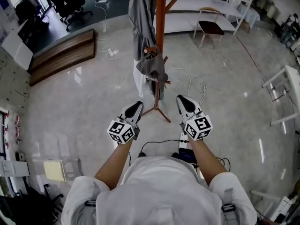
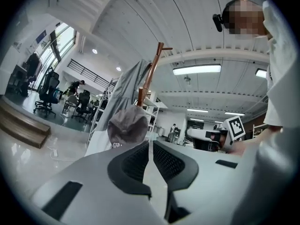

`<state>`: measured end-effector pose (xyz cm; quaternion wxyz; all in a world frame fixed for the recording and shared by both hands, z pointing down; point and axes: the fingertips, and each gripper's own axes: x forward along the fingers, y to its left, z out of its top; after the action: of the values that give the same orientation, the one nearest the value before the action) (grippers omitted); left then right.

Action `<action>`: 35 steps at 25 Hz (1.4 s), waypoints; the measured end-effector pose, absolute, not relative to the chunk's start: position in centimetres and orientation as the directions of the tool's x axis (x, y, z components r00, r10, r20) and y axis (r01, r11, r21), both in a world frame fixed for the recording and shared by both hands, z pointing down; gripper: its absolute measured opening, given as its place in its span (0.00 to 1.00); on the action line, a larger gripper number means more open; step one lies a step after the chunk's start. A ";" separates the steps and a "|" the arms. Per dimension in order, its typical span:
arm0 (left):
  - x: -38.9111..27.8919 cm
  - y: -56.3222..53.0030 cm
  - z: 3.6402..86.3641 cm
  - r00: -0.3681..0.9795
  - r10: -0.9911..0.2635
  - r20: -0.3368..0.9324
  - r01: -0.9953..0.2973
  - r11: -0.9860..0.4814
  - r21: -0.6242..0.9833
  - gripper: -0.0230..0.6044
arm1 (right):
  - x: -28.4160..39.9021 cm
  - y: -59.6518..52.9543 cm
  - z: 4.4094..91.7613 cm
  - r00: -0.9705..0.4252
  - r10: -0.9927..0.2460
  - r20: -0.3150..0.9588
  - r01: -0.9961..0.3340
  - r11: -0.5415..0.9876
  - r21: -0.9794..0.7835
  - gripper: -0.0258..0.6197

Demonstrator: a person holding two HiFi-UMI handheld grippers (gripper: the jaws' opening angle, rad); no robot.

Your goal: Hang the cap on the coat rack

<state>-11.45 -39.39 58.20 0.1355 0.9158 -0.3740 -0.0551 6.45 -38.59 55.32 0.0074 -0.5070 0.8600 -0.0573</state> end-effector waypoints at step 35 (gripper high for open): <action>-8.1 -31.4 61.9 0.656 -0.751 0.073 -0.725 -0.600 0.337 0.07 | 12.4 -32.0 59.3 -0.575 -0.810 0.111 -0.816 0.560 -0.143 0.08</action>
<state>-8.15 -31.39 61.90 0.1710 0.8937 -0.4130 -0.0383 12.43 -32.03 59.31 -0.0164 -0.4605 0.8830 -0.0895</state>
